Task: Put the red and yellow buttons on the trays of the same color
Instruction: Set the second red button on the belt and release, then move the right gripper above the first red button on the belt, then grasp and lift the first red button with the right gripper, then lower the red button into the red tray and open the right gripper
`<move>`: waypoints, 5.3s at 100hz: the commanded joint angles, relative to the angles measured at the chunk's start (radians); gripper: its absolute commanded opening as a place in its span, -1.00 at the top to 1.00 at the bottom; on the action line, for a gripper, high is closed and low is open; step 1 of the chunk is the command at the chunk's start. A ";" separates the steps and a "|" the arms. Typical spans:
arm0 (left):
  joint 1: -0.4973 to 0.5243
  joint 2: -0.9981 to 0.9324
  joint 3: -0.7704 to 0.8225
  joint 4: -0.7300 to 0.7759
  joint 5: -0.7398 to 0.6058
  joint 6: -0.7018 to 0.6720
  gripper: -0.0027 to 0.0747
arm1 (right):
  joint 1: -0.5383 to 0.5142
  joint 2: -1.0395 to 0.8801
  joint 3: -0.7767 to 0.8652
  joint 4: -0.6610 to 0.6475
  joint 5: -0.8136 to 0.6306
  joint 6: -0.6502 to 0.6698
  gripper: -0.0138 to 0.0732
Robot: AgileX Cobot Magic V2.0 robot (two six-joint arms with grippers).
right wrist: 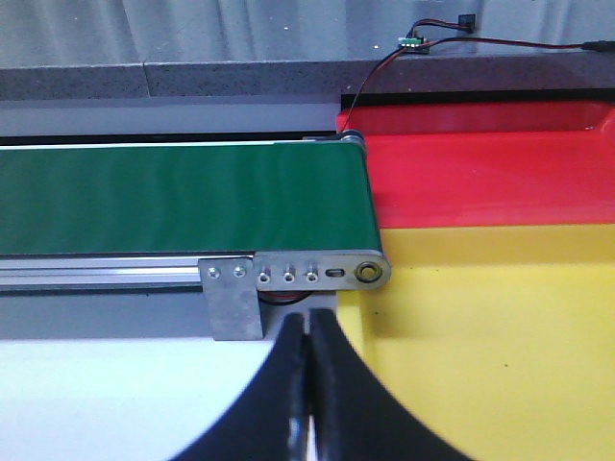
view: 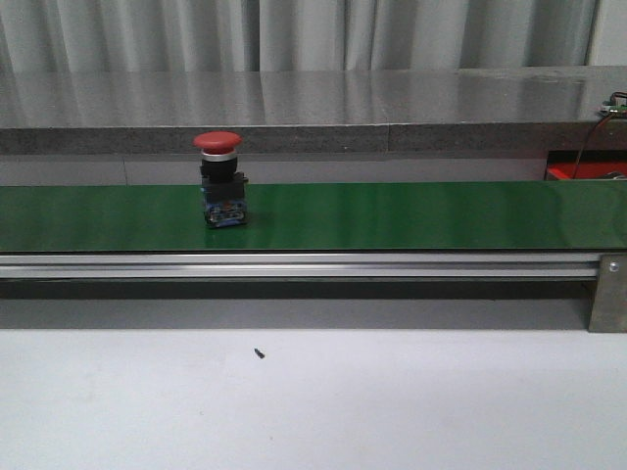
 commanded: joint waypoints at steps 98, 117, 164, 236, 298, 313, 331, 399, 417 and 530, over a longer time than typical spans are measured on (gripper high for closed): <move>-0.080 -0.055 -0.112 -0.187 0.010 0.138 -0.77 | -0.001 -0.019 -0.019 -0.011 -0.081 0.001 0.84; -0.175 -0.208 -0.103 -0.187 -0.028 0.139 -0.76 | -0.001 -0.019 -0.019 -0.018 -0.087 -0.001 0.84; -0.332 -0.797 0.425 -0.189 -0.323 0.141 -0.61 | -0.001 -0.019 -0.019 -0.018 -0.087 -0.001 0.84; -0.332 -1.172 0.813 -0.189 -0.371 0.141 0.98 | -0.001 0.199 -0.346 0.055 0.132 0.001 0.84; -0.332 -1.172 0.813 -0.189 -0.373 0.141 0.98 | -0.001 0.936 -0.869 0.094 0.502 -0.038 0.60; -0.332 -1.172 0.813 -0.189 -0.373 0.141 0.98 | -0.001 1.004 -0.902 0.127 0.508 -0.081 -0.23; -0.332 -1.172 0.813 -0.189 -0.375 0.141 0.98 | -0.001 1.072 -0.950 0.211 0.522 -0.225 -0.73; -0.332 -1.172 0.813 -0.189 -0.375 0.141 0.98 | 0.032 1.531 -1.278 0.324 0.549 -0.438 -0.73; -0.332 -1.172 0.813 -0.189 -0.375 0.141 0.98 | 0.029 1.617 -1.325 0.296 0.557 -0.438 -0.59; -0.332 -1.172 0.813 -0.189 -0.375 0.141 0.98 | -0.310 1.959 -1.704 0.313 0.582 -0.437 0.14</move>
